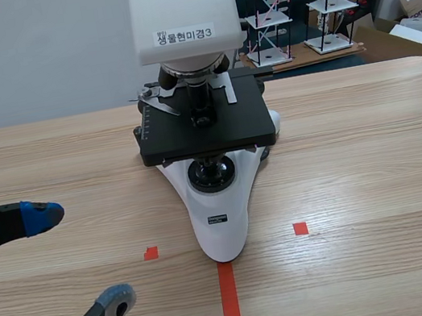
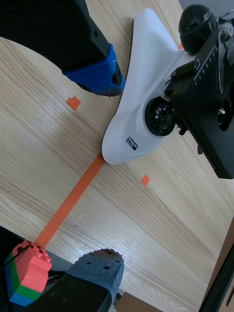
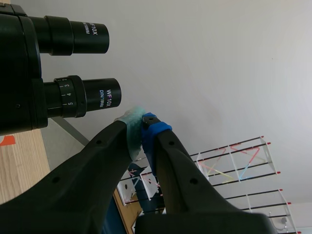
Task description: Point at the eyepiece
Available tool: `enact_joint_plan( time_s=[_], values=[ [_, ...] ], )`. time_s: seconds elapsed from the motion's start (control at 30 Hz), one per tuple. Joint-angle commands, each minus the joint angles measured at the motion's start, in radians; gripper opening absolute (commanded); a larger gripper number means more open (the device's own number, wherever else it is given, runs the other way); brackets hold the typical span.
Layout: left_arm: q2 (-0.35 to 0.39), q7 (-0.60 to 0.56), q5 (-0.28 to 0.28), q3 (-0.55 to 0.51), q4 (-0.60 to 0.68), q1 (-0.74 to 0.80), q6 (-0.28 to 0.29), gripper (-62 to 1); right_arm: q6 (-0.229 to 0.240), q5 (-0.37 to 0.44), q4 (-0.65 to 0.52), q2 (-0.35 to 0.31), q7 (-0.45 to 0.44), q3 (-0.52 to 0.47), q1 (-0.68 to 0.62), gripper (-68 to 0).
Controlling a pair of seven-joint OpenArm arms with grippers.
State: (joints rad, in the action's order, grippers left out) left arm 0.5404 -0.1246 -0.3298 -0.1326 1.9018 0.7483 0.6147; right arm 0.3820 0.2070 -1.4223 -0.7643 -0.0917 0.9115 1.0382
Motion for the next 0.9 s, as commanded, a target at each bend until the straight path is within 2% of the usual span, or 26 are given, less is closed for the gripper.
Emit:
enact_joint_plan(
  time_s=[0.0, 0.87],
  values=[
    [0.003, -0.014, -0.010, -0.003, 0.008, 0.002, 0.002, 1.4, -0.008, -0.001, -0.010, -0.003, -0.004, -0.008, 0.039, -66.5],
    [0.003, -0.014, -0.010, -0.003, 0.008, 0.002, 0.002, 1.4, -0.022, -0.005, -0.010, -0.003, -0.008, -0.008, 0.039, -66.5]
  ],
)
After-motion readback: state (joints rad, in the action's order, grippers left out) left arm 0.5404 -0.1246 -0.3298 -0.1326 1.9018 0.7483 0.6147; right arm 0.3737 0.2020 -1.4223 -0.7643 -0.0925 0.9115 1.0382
